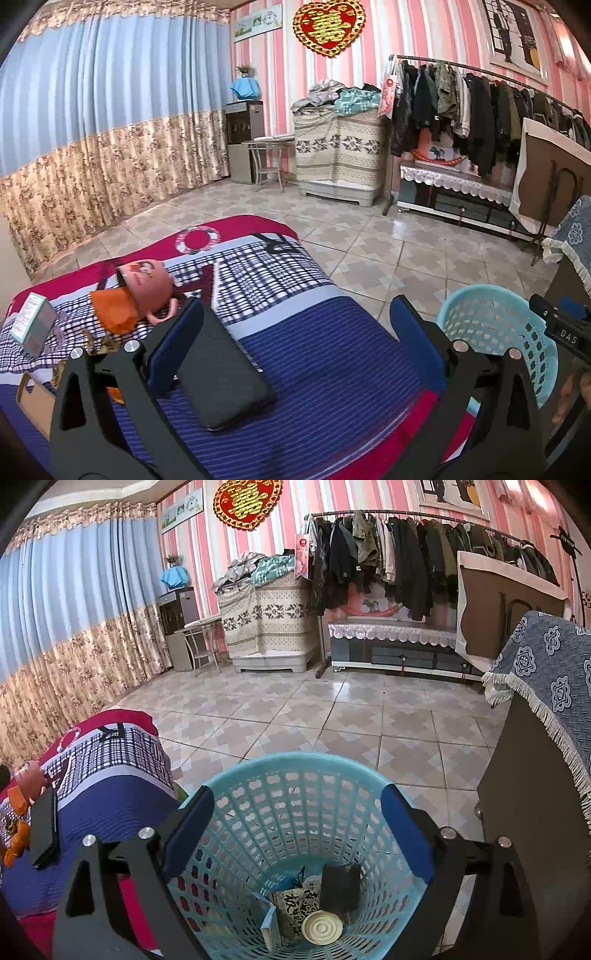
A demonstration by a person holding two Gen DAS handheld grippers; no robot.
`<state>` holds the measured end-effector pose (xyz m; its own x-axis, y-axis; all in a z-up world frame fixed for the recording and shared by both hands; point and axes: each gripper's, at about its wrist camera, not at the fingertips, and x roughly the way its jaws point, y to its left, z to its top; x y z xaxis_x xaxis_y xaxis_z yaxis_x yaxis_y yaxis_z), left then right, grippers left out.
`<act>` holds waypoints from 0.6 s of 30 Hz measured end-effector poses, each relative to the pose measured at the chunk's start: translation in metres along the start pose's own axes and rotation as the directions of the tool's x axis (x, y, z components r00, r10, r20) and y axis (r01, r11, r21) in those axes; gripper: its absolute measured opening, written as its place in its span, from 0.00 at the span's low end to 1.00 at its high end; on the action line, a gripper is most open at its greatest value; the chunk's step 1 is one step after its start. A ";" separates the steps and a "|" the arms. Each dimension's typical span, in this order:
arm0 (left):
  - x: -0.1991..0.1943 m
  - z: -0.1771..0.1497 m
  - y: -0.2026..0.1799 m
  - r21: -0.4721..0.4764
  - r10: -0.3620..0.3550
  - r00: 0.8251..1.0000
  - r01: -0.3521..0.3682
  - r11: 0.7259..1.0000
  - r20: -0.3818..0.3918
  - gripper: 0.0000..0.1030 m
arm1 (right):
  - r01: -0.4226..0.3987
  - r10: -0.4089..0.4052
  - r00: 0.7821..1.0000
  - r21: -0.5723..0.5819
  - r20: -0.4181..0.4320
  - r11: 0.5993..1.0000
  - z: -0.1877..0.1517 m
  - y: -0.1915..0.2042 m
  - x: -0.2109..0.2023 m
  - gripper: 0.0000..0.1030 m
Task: Collect trash
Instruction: 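Open the left tool to drop the card while the right tool drops the black cylinder, then move both tools back over the items on the bed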
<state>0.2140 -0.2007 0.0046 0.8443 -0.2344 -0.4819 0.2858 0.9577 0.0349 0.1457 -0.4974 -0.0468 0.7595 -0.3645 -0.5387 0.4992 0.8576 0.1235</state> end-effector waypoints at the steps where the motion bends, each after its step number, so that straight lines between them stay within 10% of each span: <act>1: -0.002 0.000 0.002 -0.003 0.004 1.000 -0.004 1.000 0.000 0.95 | 0.001 -0.001 1.000 -0.001 0.003 1.000 0.000 0.001 -0.001 0.95; 18: -0.040 -0.026 0.097 -0.064 0.165 0.986 -0.166 0.984 -0.023 0.95 | -0.075 0.078 0.997 -0.132 0.020 0.988 -0.005 0.065 -0.023 0.95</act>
<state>0.1963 -0.0947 0.0044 0.8693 -0.0695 -0.4893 0.1119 0.9920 0.0579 0.1589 -0.4312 -0.0311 0.8045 -0.3038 -0.5104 0.3817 0.9228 0.0523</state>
